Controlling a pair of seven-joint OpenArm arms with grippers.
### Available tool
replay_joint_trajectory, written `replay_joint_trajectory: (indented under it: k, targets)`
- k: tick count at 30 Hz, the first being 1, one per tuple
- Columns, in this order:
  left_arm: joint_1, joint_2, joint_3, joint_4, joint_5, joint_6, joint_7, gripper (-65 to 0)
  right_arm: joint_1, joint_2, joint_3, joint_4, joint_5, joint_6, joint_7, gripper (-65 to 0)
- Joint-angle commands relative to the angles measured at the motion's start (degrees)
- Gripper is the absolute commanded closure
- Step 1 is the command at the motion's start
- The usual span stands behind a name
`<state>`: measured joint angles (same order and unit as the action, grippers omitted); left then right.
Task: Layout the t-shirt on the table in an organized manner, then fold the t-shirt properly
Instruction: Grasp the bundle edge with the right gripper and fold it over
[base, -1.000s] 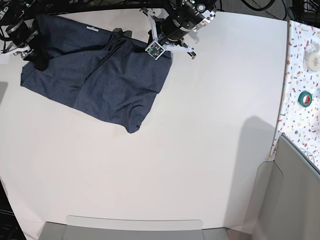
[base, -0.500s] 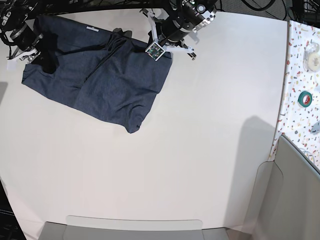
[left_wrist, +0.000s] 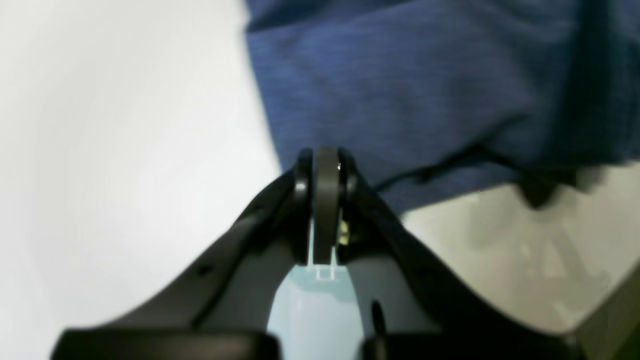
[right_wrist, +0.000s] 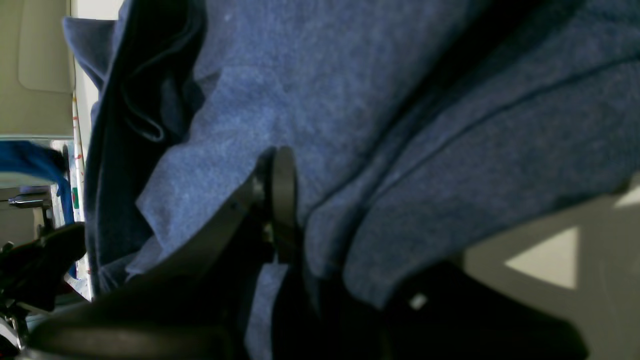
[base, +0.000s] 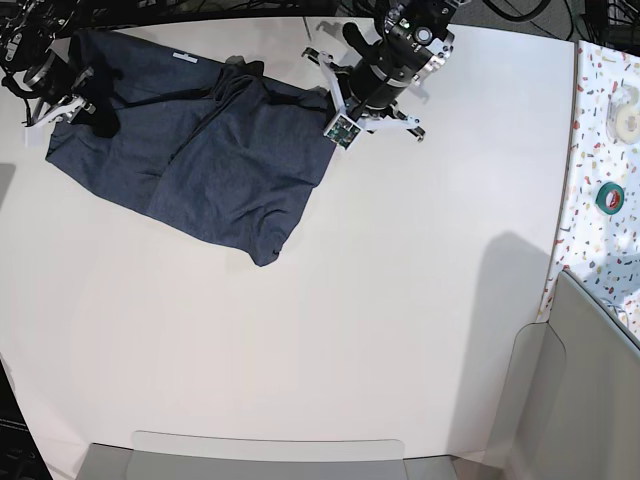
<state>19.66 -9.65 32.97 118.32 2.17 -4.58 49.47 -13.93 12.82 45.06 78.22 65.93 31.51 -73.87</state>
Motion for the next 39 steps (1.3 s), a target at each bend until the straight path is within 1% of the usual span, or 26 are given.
replay_joint_trajectory:
  k: [1,5,7,11,15,18,23,30,32,34,36,39]
  targets:
    - [-1.0,0.3,-0.8,0.8,-0.3,0.0,-1.3,0.0,-0.8,0.1,-0.4,-1.4,-3.1,-2.4,-2.8,-6.6]
    - [-2.6,0.4,-3.7,-1.0,-0.3,0.0,-0.6,0.0,-0.7,0.5,-0.5,0.1,-2.9,-2.4,-2.8,-6.6]
    - [-2.8,1.0,-4.8,-2.3,-0.2,0.0,-0.6,0.0,-1.0,0.3,-0.4,4.0,-2.9,-2.4,-2.8,-6.6]
    - [-2.8,1.1,-5.2,-5.3,-0.2,0.0,-0.6,0.0,-1.6,-0.1,-0.9,13.6,-2.9,-2.4,-2.8,-6.6]
    - [-2.5,1.1,-5.1,-6.6,-0.2,0.0,-0.6,0.0,-2.2,-2.5,-1.3,22.5,-3.0,-2.4,-2.9,-6.6]
    - [-2.5,0.8,-5.1,-6.6,-0.2,0.0,-0.6,0.0,-2.3,-3.6,-4.6,28.6,-3.0,-2.4,-2.9,-6.6]
    - [-2.5,0.6,-5.1,-6.7,-0.2,-0.1,-0.6,0.0,-2.0,-5.7,-11.0,35.1,-3.0,-2.4,-2.8,-6.6]
    - [-2.0,0.5,-5.0,-6.9,-0.2,-0.2,-0.6,0.0,0.7,-10.0,-20.1,36.1,-3.7,-2.9,-2.7,-6.6]
    - [-1.6,0.5,-5.0,-6.9,-0.1,-0.2,-0.6,0.0,1.8,-11.7,-21.5,36.1,-5.3,-2.9,-2.7,-6.6]
    - [-1.3,0.5,-5.0,-6.9,-0.1,-0.3,-0.6,0.0,3.1,-13.7,-23.0,36.1,-8.6,-2.9,-2.7,-6.6]
    - [-1.3,0.5,-4.9,-6.9,-0.2,-0.3,-0.6,0.0,4.4,-15.7,-24.4,35.9,-12.8,-2.9,-2.7,-6.6]
    - [-1.2,0.5,-4.9,-6.9,-0.2,-0.3,-0.6,0.0,5.9,-19.0,-26.1,35.8,-20.7,-2.9,-2.7,-6.7]
